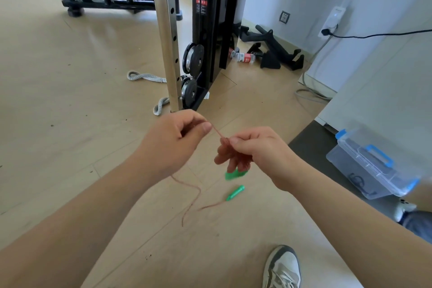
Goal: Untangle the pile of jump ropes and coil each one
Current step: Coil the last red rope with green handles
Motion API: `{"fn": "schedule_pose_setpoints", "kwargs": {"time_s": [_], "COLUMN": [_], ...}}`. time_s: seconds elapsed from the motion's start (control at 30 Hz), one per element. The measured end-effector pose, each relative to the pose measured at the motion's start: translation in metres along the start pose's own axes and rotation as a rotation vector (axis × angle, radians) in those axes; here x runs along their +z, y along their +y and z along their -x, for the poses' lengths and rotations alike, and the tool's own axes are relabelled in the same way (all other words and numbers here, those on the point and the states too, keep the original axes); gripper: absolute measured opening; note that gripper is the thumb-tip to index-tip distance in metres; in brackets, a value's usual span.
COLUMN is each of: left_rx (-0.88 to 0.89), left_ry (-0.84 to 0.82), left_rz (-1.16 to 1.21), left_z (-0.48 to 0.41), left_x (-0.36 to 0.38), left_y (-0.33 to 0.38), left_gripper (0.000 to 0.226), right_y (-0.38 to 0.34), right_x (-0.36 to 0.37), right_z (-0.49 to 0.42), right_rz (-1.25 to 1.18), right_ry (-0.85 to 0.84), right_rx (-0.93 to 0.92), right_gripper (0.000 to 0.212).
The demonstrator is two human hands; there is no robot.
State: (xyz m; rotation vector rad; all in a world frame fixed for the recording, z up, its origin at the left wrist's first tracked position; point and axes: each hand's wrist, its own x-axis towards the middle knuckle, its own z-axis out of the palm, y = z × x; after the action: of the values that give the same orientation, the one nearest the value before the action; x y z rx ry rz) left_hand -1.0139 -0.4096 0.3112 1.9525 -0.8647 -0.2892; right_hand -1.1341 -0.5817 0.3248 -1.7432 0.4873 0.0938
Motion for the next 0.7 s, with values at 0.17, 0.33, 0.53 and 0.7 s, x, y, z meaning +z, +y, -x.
{"fn": "schedule_pose_setpoints", "kwargs": {"time_s": [0.17,0.33,0.53,0.7], "left_rx": [-0.139,-0.052,0.011,0.127], "left_ry": [-0.287,-0.427,-0.511,-0.468], "left_rz": [-0.241,-0.463,-0.425,-0.227], "left_z": [0.009,0.02,0.025,0.027], "left_x": [0.026,0.044,0.049,0.042], "left_y": [-0.018,-0.009,-0.005,0.016], "left_gripper": [0.031,0.034,0.031,0.023], "right_y": [-0.007,-0.002,0.007,0.014], "right_x": [0.003,0.005,0.008,0.011], "right_z": [0.004,0.001,-0.004,-0.01], "right_rz": [-0.265,-0.314,-0.226,0.43], "right_ry": [-0.027,-0.045,0.251,0.325], "right_rx": [-0.007,0.016,-0.013,-0.139], "right_gripper": [0.037,0.03,0.019,0.032]}}
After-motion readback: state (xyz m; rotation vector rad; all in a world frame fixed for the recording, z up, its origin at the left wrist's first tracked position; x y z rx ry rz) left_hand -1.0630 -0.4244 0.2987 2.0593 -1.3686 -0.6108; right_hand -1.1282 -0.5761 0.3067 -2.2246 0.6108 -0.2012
